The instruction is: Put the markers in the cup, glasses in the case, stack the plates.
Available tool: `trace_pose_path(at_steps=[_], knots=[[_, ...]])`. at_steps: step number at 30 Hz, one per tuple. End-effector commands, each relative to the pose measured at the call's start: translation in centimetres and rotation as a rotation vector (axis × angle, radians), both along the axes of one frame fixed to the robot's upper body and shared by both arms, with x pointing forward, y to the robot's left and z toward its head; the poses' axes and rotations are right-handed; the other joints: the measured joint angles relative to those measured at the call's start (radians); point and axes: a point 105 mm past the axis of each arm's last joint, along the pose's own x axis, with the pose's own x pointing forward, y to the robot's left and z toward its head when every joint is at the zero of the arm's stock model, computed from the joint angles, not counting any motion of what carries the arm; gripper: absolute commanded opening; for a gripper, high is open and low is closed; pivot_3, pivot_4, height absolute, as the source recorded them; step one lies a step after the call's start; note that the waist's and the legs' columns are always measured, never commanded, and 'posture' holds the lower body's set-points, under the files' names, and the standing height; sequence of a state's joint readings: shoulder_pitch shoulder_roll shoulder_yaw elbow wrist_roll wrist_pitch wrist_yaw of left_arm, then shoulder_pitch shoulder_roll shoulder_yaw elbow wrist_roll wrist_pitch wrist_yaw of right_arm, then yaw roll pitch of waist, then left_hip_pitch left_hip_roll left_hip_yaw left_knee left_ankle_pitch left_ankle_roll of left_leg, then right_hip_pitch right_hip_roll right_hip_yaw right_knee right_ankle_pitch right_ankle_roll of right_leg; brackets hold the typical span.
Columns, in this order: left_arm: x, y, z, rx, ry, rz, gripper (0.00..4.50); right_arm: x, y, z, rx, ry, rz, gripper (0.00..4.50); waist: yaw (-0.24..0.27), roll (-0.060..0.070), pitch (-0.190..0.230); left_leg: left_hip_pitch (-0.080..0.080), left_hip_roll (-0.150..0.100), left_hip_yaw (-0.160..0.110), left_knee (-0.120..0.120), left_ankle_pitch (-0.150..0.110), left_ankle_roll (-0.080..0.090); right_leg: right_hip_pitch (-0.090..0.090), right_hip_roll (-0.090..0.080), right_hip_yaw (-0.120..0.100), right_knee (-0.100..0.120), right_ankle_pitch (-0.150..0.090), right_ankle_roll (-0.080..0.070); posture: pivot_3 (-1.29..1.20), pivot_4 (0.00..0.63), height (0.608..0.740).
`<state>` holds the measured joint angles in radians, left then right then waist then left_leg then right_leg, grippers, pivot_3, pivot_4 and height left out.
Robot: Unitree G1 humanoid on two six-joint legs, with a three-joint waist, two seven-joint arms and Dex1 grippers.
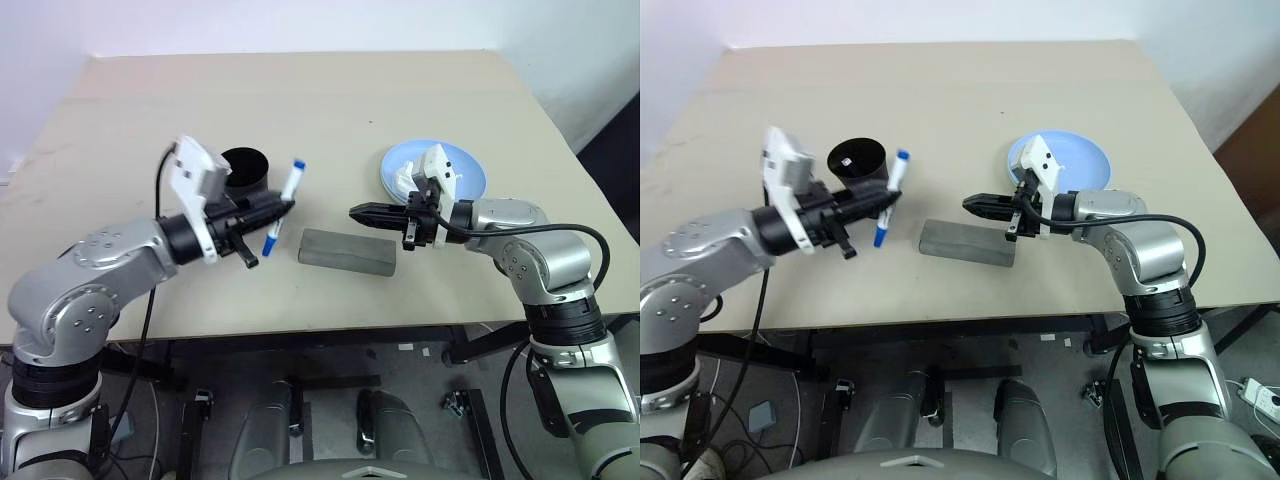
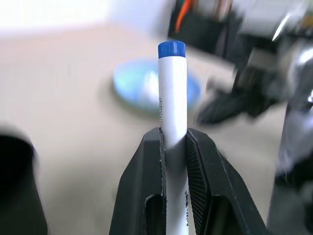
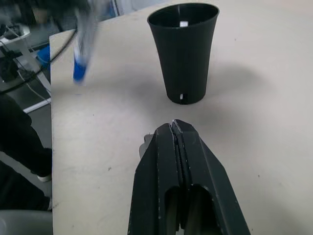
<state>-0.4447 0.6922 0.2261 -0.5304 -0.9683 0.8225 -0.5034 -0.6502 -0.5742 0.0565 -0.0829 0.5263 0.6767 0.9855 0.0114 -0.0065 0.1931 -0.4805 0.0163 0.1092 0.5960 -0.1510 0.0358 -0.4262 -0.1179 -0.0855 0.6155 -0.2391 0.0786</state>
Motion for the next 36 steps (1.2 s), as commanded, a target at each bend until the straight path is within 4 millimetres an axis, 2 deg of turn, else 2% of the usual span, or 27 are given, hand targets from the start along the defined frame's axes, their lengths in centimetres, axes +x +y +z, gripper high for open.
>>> trace_pose_path(at_steps=[1, 7, 10, 12, 20, 26, 36], knots=[[-0.9, 0.8, 2.8, -0.071, -0.145, -0.013, 0.29, -0.2, -0.3, 2.3, 0.058, -0.061, 0.022, 0.00, 0.000, 0.000, 0.000, 0.000, 0.000, 0.000, 0.000, 0.000, 0.000, 0.000, 0.000, 0.000, 0.000, 0.000, 0.000, 0.00, 0.150, 0.727], [0.6, 3.7, 5.6, -0.216, -0.256, 0.080, 0.29, -0.6, -0.5, 2.8, 0.082, -0.060, 0.043, 0.00, 0.001, 0.000, 0.000, 0.000, 0.000, 0.000, 0.004, 0.000, 0.001, 0.002, 0.001, -0.001, 0.001, 0.002, 0.003, 0.00, 0.150, 0.727], [1.4, 4.6, 6.3, -0.250, -0.285, 0.120, 0.29, -0.7, -0.3, 3.0, 0.086, -0.073, 0.051, 0.00, 0.000, 0.000, 0.000, 0.000, 0.001, 0.000, 0.006, 0.000, 0.002, 0.004, 0.002, -0.001, 0.002, 0.002, 0.005, 0.00, 0.150, 0.727], [2.7, 5.1, 6.5, -0.243, -0.317, 0.166, 0.29, -0.7, -0.2, 3.0, 0.089, -0.085, 0.051, 0.00, 0.000, 0.000, 0.000, 0.000, 0.001, 0.000, 0.009, 0.000, 0.002, 0.004, 0.003, -0.001, 0.003, 0.003, 0.005, 0.00, 0.150, 0.727], [6.8, 5.9, 6.1, -0.252, -0.388, 0.254, 0.29, -0.5, 0.2, 2.8, 0.074, -0.101, 0.048, 0.00, 0.002, 0.000, 0.000, -0.001, 0.002, 0.002, 0.011, -0.001, 0.004, 0.000, 0.003, -0.001, 0.002, 0.005, 0.006, 0.00, 0.150, 0.727], [8.8, 5.5, 5.3, -0.266, -0.379, 0.245, 0.29, -0.4, 0.0, 2.9, 0.070, -0.112, 0.034, 0.00, 0.001, 0.000, 0.000, -0.003, 0.003, 0.002, 0.010, -0.001, 0.004, 0.000, 0.002, -0.001, 0.002, 0.007, 0.009, 0.00, 0.150, 0.727], [8.9, 4.8, 4.2, -0.296, -0.338, 0.202, 0.29, -0.4, -0.5, 2.6, 0.062, -0.109, 0.000, 0.00, 0.001, 0.000, 0.000, -0.010, 0.008, 0.002, 0.018, -0.001, 0.005, -0.001, 0.007, -0.001, 0.003, 0.008, 0.010, 0.00, 0.150, 0.727]])
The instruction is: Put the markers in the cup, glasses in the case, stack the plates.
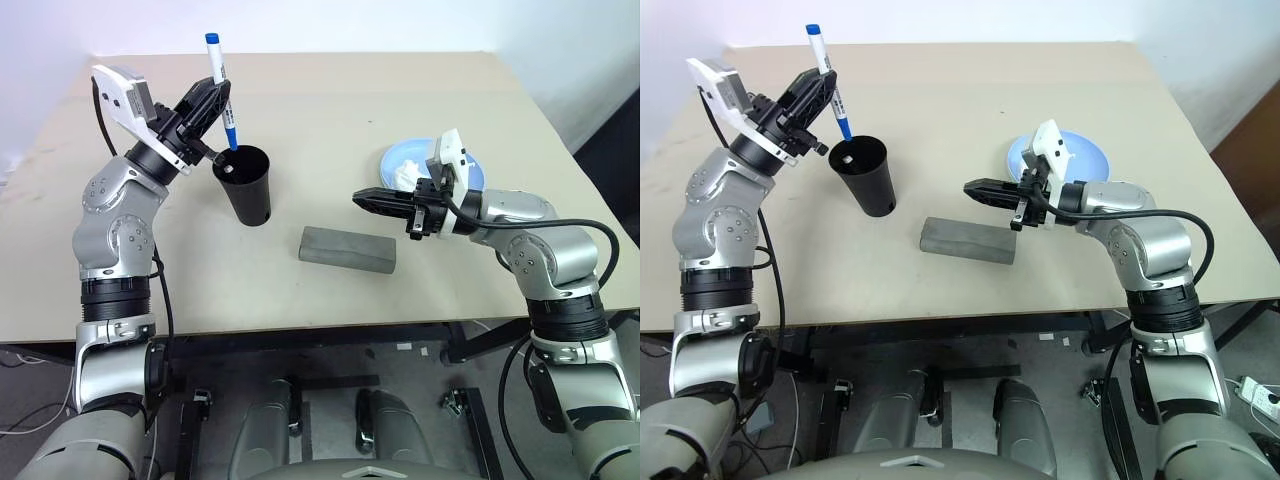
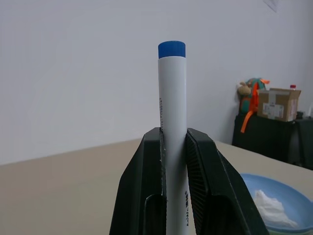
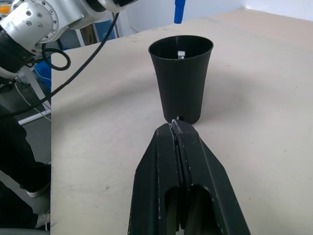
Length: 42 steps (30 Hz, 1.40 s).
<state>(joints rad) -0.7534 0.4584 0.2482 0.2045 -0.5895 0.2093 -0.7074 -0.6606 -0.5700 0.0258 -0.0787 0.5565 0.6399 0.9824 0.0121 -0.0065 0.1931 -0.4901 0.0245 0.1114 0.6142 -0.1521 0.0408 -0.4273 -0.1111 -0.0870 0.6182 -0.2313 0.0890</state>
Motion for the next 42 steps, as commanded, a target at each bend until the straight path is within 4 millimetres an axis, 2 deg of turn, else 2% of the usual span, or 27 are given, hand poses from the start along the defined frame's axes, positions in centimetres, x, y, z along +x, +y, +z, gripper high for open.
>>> trace_pose_path(at_steps=[1, 6, 18, 19, 29, 42], knots=[[-0.7, -0.4, 1.0, -0.007, -0.053, -0.019, 0.29, -0.5, -0.3, 1.2, 0.008, -0.060, -0.007, 0.00, 0.000, 0.000, 0.000, 0.000, 0.000, 0.000, 0.000, 0.000, 0.000, 0.000, 0.000, 0.000, 0.000, 0.000, 0.000, 0.00, 0.150, 0.727], [-0.6, -0.5, 0.5, -0.010, -0.030, -0.021, 0.29, -0.5, -0.5, 1.0, -0.005, -0.057, -0.015, 0.00, -0.001, 0.000, 0.000, 0.000, 0.001, 0.000, 0.001, 0.000, 0.000, 0.000, 0.000, 0.000, 0.000, 0.000, 0.001, 0.00, 0.150, 0.727], [-1.1, -0.9, -0.4, 0.003, -0.008, -0.037, 4.30, -0.4, -0.6, 0.7, -0.023, -0.056, -0.021, 0.00, -0.001, 0.000, 0.000, 0.000, 0.005, 0.000, 0.003, 0.000, 0.001, 0.000, 0.006, 0.000, 0.001, 0.000, 0.001, 0.00, 0.150, 0.727], [-1.1, -0.9, -0.4, 0.001, -0.009, -0.035, 4.48, -0.4, -0.6, 0.7, -0.023, -0.056, -0.020, 0.00, -0.001, 0.000, 0.000, 0.000, 0.005, 0.000, 0.003, 0.000, 0.001, 0.001, 0.006, 0.000, 0.001, 0.001, 0.001, 0.00, 0.150, 0.727], [-2.0, 0.3, -0.4, 0.019, 0.001, -0.016, 4.48, -0.5, -0.4, 0.9, -0.015, -0.056, -0.001, 0.00, -0.002, 0.000, 0.000, 0.000, 0.006, 0.000, 0.003, 0.000, 0.001, 0.000, 0.007, 0.000, 0.001, 0.001, 0.000, 0.00, 0.150, 0.727], [-7.5, 1.2, -0.1, 0.117, 0.073, -0.180, 4.48, 0.6, -0.1, 1.6, -0.021, -0.080, -0.015, 0.00, -0.006, 0.000, 0.000, 0.001, 0.007, 0.000, 0.001, 0.000, 0.000, -0.003, 0.007, 0.001, -0.001, -0.001, -0.005, 0.00, 0.150, 0.727]])
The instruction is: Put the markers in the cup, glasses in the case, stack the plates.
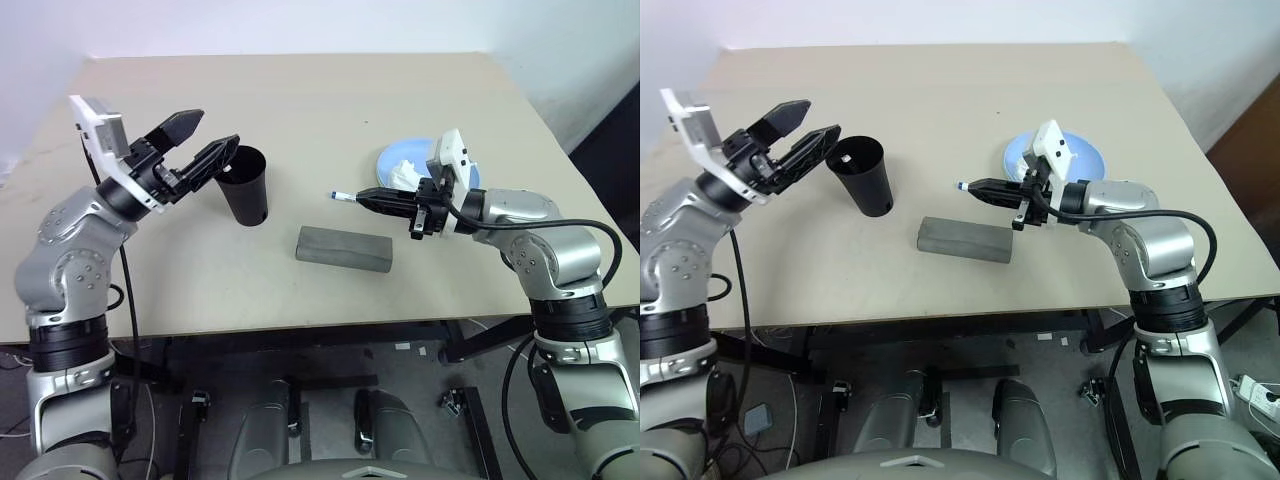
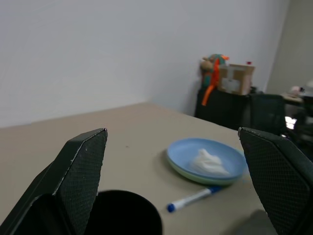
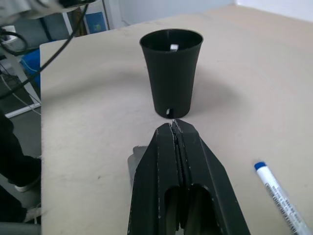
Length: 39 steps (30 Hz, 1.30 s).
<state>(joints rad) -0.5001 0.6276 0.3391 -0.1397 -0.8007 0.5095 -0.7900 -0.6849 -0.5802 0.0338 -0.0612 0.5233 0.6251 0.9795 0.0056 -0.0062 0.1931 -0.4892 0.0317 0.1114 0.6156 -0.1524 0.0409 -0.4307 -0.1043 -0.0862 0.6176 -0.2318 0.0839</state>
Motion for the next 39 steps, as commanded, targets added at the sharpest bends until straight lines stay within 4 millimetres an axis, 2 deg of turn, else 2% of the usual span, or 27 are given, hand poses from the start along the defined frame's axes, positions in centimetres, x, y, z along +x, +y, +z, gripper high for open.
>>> trace_pose_path(at_steps=[1, 7, 14, 20, 24, 32, 39], knots=[[-2.0, -0.2, 1.5, 0.014, -0.046, -0.046, 4.48, 0.1, 0.2, 1.3, 0.010, -0.050, 0.013, 0.00, 0.001, 0.000, 0.000, 0.000, 0.000, 0.000, -0.001, 0.000, 0.000, 0.000, 0.000, 0.000, 0.000, 0.001, -0.001, 0.00, 0.150, 0.727], [-3.9, -1.4, 0.4, 0.068, 0.013, -0.141, 4.48, 0.9, 0.7, 1.5, 0.005, -0.059, 0.011, 0.00, -0.001, 0.000, 0.000, 0.000, 0.000, 0.002, -0.003, 0.000, 0.000, -0.003, 0.000, 0.002, -0.001, 0.001, -0.003, 0.00, 0.150, 0.727], [-4.7, -2.3, -1.0, 0.099, 0.058, -0.152, 4.48, 2.3, 0.8, 1.3, -0.029, -0.060, -0.020, 0.00, -0.002, 0.000, 0.000, -0.001, 0.001, 0.005, -0.005, 0.000, -0.001, -0.005, 0.001, 0.004, -0.001, 0.002, -0.003, 0.00, 0.150, 0.727], [-4.9, -3.4, -2.6, 0.130, 0.090, -0.141, 4.50, 4.2, 0.9, 0.0, -0.130, -0.077, -0.084, 1.90, -0.002, 0.000, 0.000, -0.001, 0.001, 0.012, -0.006, 0.000, -0.001, -0.009, 0.000, 0.008, 0.000, 0.002, -0.003, 0.00, 0.150, 0.727], [-5.0, -4.0, -3.8, 0.136, 0.110, -0.141, 4.50, 6.2, 1.2, -1.9, -0.258, -0.048, -0.119, 1.90, -0.009, 0.000, 0.000, -0.002, 0.003, 0.020, -0.007, 0.000, -0.001, -0.010, -0.001, 0.010, 0.001, 0.005, -0.004, 0.00, 0.150, 0.727], [-4.9, -4.5, -4.4, 0.126, 0.113, -0.138, 4.50, 9.5, 1.5, -3.6, -0.409, 0.017, -0.188, 1.90, -0.026, 0.000, 0.000, -0.002, 0.009, 0.024, -0.004, 0.002, -0.003, -0.011, 0.003, 0.011, 0.003, 0.005, -0.003, 0.00, 0.150, 0.727], [-5.0, -4.6, -5.0, 0.130, 0.116, -0.127, 4.50, 10.3, 1.8, -4.4, -0.531, 0.079, -0.168, 1.90, -0.026, 0.001, 0.000, -0.002, 0.016, 0.029, -0.004, 0.004, -0.007, -0.013, 0.009, 0.011, 0.004, 0.006, -0.003, 0.00, 0.150, 0.727]])
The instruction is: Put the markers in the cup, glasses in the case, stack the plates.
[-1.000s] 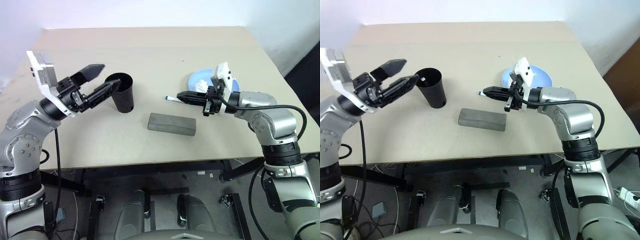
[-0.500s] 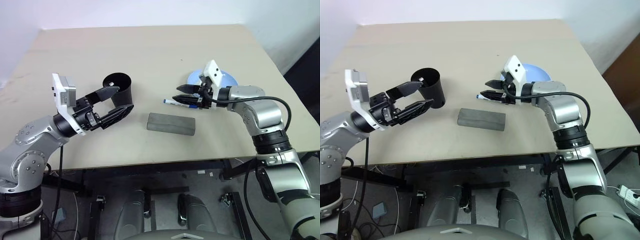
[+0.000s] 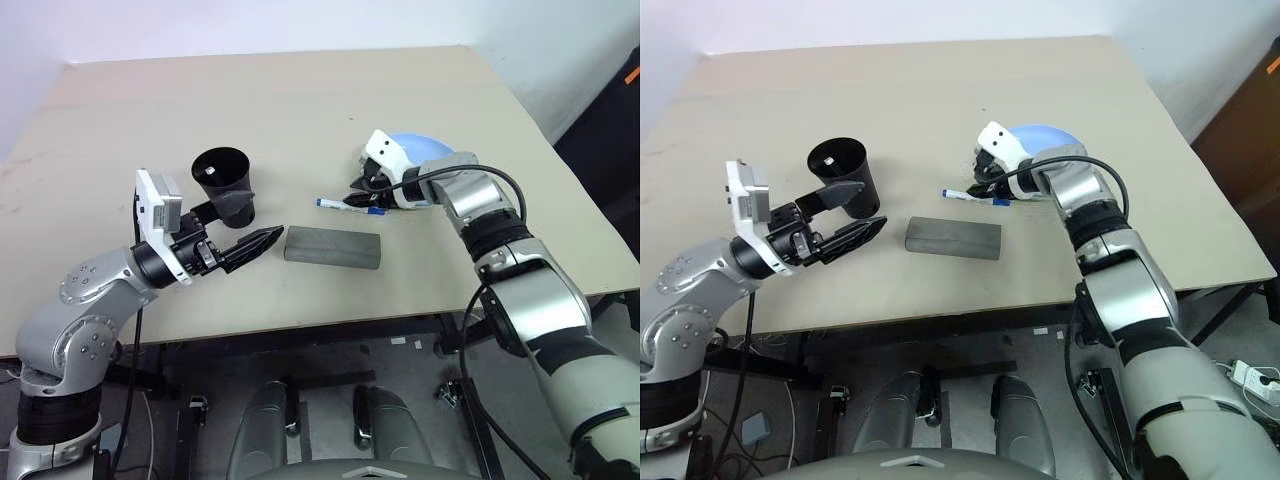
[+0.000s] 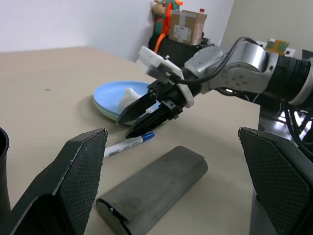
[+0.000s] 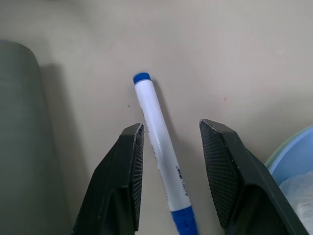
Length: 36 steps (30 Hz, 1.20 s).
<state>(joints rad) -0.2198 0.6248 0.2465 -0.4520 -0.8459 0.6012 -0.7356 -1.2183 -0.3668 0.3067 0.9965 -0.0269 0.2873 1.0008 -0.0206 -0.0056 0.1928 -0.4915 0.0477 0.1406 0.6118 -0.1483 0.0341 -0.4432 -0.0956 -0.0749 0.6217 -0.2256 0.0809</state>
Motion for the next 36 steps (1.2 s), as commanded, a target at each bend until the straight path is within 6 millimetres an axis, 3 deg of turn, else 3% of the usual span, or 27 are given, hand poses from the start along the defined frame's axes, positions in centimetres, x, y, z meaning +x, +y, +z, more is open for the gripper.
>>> trace_pose_path(at_steps=[1, 10, 13, 15, 17, 24, 27, 31, 36], knots=[[-0.5, -0.4, 0.7, 0.006, -0.054, -0.007, 4.50, 0.0, 0.6, 0.7, -0.051, 0.012, 0.047, 1.90, 0.000, 0.000, 0.000, 0.000, 0.000, 0.001, 0.000, 0.000, 0.000, 0.000, 0.000, 0.000, 0.001, 0.000, 0.000, 0.00, 0.150, 0.727], [-0.3, -0.2, 0.5, 0.019, -0.061, 0.014, 4.50, -0.3, 0.3, -1.6, -0.166, 0.067, 0.063, 1.90, 0.000, 0.000, 0.000, 0.000, 0.002, 0.006, -0.001, 0.000, 0.000, -0.006, -0.001, 0.004, 0.009, 0.000, -0.003, 0.00, 0.150, 0.727], [-0.3, -0.2, 0.5, 0.023, -0.062, 0.018, 4.50, -0.1, 0.3, -1.6, -0.171, 0.049, 0.053, 1.31, -0.001, 0.000, 0.000, 0.000, 0.003, 0.010, -0.002, 0.001, -0.001, -0.008, 0.000, 0.006, 0.009, 0.002, -0.005, 0.00, 0.150, 0.727], [-0.2, -0.2, 0.5, 0.026, -0.063, 0.018, 4.50, 0.0, 0.3, -1.4, -0.173, 0.034, 0.061, 0.66, -0.001, 0.000, -0.001, 0.000, 0.005, 0.014, -0.002, 0.001, -0.001, -0.010, 0.000, 0.007, 0.010, 0.003, -0.007, 0.00, 0.150, 0.727], [-0.2, -0.2, 0.4, 0.028, -0.062, 0.019, 4.50, 0.1, 0.4, -0.8, -0.159, 0.013, 0.063, 0.26, 0.000, 0.000, -0.001, 0.000, 0.006, 0.019, -0.004, 0.001, -0.002, -0.013, -0.001, 0.009, 0.011, 0.006, -0.010, 0.00, 0.150, 0.727], [0.6, -0.2, 0.9, -0.017, -0.061, 0.059, 4.50, 0.3, 0.1, 2.5, -0.029, -0.055, 0.072, 0.26, 0.001, 0.000, -0.001, -0.003, 0.020, 0.046, -0.010, 0.005, -0.008, -0.022, -0.002, 0.009, 0.011, 0.011, -0.012, 0.00, 0.150, 0.727], [1.2, -0.2, 1.2, -0.049, -0.063, 0.094, 4.50, -0.1, 0.3, 4.3, 0.084, -0.070, 0.098, 0.26, -0.002, 0.000, -0.001, -0.003, 0.020, 0.044, -0.010, 0.006, -0.010, -0.024, -0.003, 0.011, 0.010, 0.012, -0.012, 0.00, 0.150, 0.727], [1.4, -0.8, 0.7, -0.119, -0.027, 0.080, 4.50, -2.4, 1.2, 7.4, 0.326, -0.080, 0.220, 0.26, -0.019, 0.000, -0.001, -0.003, 0.021, 0.043, -0.009, 0.006, -0.010, -0.022, -0.001, 0.012, 0.010, 0.012, -0.011, 0.00, 0.150, 0.727], [1.9, -1.3, 2.0, -0.271, -0.038, 0.069, 4.50, -6.5, 2.3, 7.9, 0.482, -0.014, 0.343, 0.26, -0.022, -0.001, -0.001, -0.003, 0.025, 0.044, 0.000, 0.006, -0.009, -0.018, 0.000, 0.011, 0.009, 0.013, -0.010, 0.00, 0.150, 0.727]])
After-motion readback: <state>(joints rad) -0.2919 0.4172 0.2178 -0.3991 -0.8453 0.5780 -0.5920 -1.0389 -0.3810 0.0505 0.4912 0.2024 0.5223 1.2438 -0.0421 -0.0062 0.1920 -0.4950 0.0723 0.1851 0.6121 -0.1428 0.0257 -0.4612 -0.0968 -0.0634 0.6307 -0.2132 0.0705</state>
